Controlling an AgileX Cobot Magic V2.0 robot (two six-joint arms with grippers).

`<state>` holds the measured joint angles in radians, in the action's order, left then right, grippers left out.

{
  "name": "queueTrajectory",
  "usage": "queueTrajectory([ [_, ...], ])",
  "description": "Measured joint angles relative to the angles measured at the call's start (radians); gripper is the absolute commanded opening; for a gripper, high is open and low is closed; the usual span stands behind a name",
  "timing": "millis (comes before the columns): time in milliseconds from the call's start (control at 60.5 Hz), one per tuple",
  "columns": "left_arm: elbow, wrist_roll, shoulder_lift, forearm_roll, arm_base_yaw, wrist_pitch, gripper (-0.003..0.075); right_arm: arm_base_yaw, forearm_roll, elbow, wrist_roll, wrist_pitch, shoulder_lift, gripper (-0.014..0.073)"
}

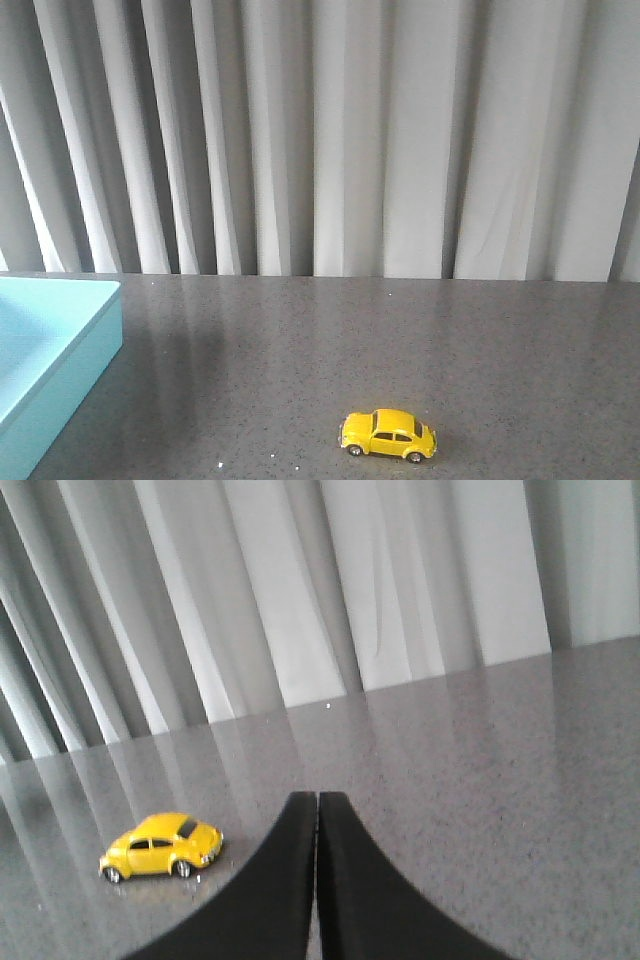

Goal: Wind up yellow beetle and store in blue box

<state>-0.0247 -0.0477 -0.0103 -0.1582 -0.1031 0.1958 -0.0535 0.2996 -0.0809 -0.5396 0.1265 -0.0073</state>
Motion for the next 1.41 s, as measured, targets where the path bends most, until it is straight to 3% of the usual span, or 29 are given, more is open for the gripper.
queueTrajectory([
  [198,0.000,0.000,0.000,0.000,0.000,0.000,-0.0006,0.000,-0.025,-0.297,0.000,0.189,0.142,-0.0001],
  [414,0.000,0.000,0.000,0.000,0.000,0.000,-0.0006,0.000,-0.029,-0.422,0.013,0.168,0.235,0.0031],
  [513,0.000,0.000,0.000,0.000,0.000,0.000,-0.0006,0.000,-0.043,-0.473,0.067,0.201,0.306,0.0126],
  [711,0.000,0.000,0.000,0.000,0.000,0.000,-0.0006,-0.017,-0.199,-0.664,0.291,0.304,0.503,0.0493],
  [811,0.000,0.000,0.000,0.000,0.000,0.000,-0.0006,-0.022,-0.264,-0.726,0.381,0.294,0.578,0.0598],
  [959,0.000,0.000,0.000,0.000,0.000,0.000,-0.0006,-0.023,-0.292,-0.756,0.421,0.266,0.665,0.0598],
  [1075,0.000,0.000,0.000,0.000,0.000,0.000,-0.0006,-0.023,-0.342,-0.891,0.472,0.393,0.783,0.0581],
  [1257,0.000,0.000,0.000,0.000,0.000,0.000,-0.0006,-0.023,-0.561,-1.198,0.631,0.608,1.039,0.0580],
  [1406,0.000,0.000,0.000,0.000,0.000,0.000,-0.0006,-0.047,-0.703,-1.447,0.677,0.791,1.272,0.0579],
])
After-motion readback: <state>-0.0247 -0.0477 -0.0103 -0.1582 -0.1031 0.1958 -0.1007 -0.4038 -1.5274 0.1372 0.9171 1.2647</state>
